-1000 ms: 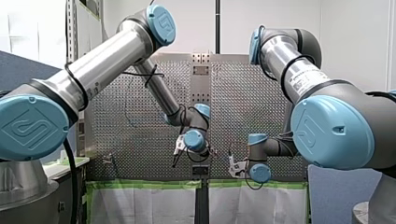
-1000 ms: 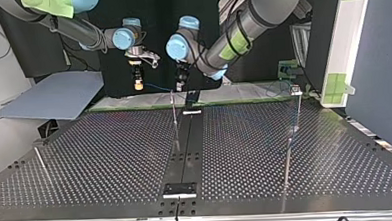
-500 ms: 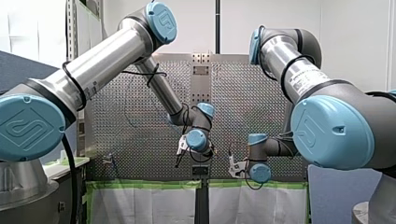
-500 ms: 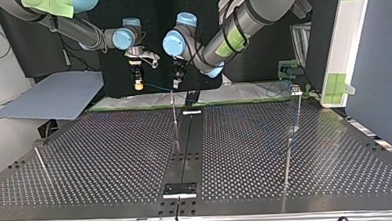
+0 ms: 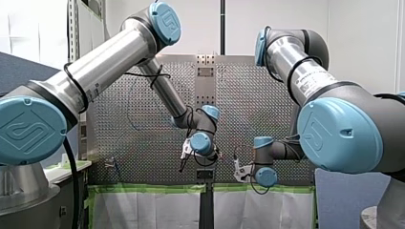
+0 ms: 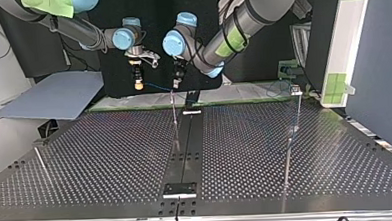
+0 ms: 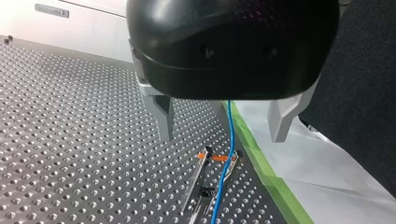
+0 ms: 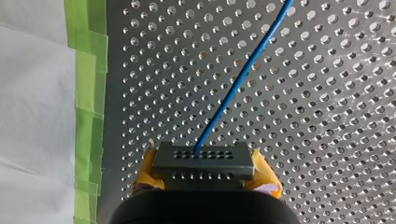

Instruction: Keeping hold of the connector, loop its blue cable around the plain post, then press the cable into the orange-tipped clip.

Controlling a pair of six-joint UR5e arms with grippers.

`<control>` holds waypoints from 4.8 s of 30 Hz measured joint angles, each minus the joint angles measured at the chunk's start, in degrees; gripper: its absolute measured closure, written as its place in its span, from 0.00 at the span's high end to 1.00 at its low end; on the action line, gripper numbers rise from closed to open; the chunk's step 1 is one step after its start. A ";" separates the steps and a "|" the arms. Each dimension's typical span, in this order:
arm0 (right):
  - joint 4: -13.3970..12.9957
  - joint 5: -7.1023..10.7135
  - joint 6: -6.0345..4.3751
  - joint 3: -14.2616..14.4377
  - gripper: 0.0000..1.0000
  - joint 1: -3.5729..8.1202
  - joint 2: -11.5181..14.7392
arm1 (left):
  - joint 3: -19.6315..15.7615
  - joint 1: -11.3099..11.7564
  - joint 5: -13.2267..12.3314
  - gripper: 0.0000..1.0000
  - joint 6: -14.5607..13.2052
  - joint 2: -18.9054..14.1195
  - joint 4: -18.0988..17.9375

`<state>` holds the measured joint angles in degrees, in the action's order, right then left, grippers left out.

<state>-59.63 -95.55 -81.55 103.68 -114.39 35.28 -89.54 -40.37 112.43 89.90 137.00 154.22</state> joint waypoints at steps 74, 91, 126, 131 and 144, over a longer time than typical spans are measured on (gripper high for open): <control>2.93 0.35 0.76 0.08 0.00 -0.95 -0.15 | -1.67 4.13 -9.47 1.00 8.54 0.95 -1.83; 4.43 -1.11 0.05 -1.25 0.00 -0.34 -4.70 | -1.67 4.62 -9.43 1.00 8.34 0.93 -1.37; 6.31 3.34 4.11 -3.73 0.00 -1.83 -4.77 | -1.67 5.35 -10.55 1.00 7.77 0.93 -2.07; 6.41 3.34 4.18 -3.76 0.00 -1.84 -4.78 | -1.67 5.35 -10.75 1.00 7.95 0.93 -2.70; 6.50 3.51 4.16 -3.78 0.00 -1.96 -4.81 | -1.67 5.31 -10.69 1.00 7.39 0.93 -1.87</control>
<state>-53.13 -92.03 -77.39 99.90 -116.36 30.48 -91.21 -35.06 101.73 97.29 137.93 152.35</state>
